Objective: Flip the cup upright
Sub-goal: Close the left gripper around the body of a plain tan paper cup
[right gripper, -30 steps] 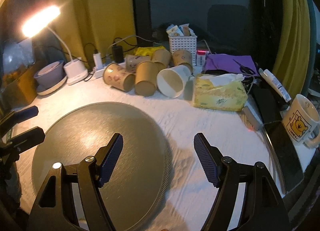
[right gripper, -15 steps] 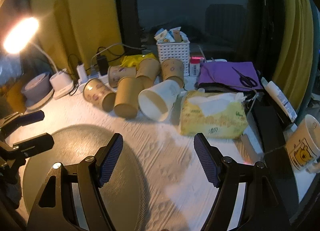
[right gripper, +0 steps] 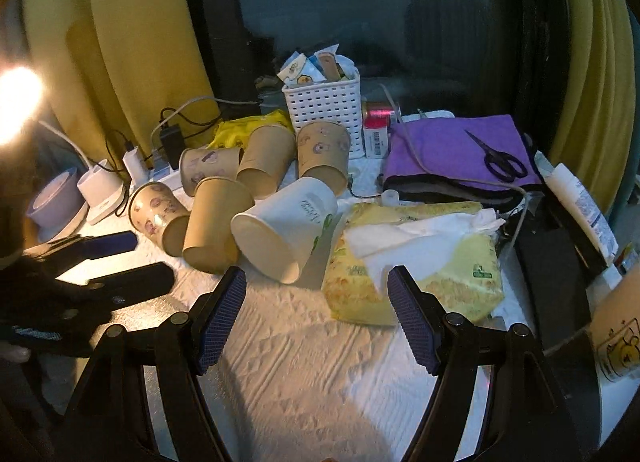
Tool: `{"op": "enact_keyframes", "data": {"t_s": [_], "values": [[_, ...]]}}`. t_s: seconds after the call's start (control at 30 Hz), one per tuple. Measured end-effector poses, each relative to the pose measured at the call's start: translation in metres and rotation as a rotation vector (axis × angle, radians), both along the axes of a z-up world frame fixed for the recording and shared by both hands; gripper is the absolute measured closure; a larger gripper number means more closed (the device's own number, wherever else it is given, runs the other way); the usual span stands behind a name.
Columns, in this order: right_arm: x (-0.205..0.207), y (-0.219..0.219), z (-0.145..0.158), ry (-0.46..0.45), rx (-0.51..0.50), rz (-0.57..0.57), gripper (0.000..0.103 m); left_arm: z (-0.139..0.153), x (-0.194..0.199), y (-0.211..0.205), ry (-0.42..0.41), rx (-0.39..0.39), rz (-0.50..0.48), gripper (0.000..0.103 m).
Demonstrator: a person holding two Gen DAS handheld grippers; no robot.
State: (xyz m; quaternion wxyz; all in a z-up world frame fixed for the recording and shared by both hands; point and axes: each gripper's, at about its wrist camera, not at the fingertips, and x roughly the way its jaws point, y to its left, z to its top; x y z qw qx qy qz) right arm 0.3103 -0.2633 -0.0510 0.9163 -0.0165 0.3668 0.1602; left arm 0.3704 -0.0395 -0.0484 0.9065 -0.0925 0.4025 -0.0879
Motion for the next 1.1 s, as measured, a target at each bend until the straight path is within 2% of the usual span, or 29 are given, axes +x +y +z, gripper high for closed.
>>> {"op": "enact_keyframes", "data": {"t_s": [0.07,0.2,0.33,0.47,0.53,0.6,0.97,1.1], "values": [[0.005,-0.002,-0.002,0.004,0.005,-0.001,0.027,-0.004,0.01,-0.002,0.009,0.007,-0.003,0.006],[0.012,-0.007,-0.007,0.015,0.017,-0.009,0.027,-0.017,0.029,-0.006,0.067,0.027,-0.02,0.015],[0.014,-0.01,-0.01,0.021,0.027,-0.008,0.027,-0.027,0.037,-0.01,0.09,0.093,-0.029,0.021],[0.016,-0.01,-0.012,0.022,0.033,-0.005,0.027,-0.034,0.041,-0.006,0.106,0.1,-0.021,0.023],[0.016,-0.01,-0.012,0.021,0.034,-0.004,0.027,-0.035,0.042,-0.003,0.11,0.096,-0.013,0.032],[0.016,-0.009,-0.012,0.021,0.033,-0.003,0.027,-0.036,0.043,0.0,0.114,0.089,-0.004,0.034],[0.014,-0.004,-0.012,0.022,0.02,0.003,0.027,-0.033,0.04,0.01,0.109,0.079,0.031,0.035],[0.013,-0.003,-0.011,0.021,0.018,0.005,0.027,-0.035,0.045,0.012,0.142,0.057,0.051,0.035]]}}
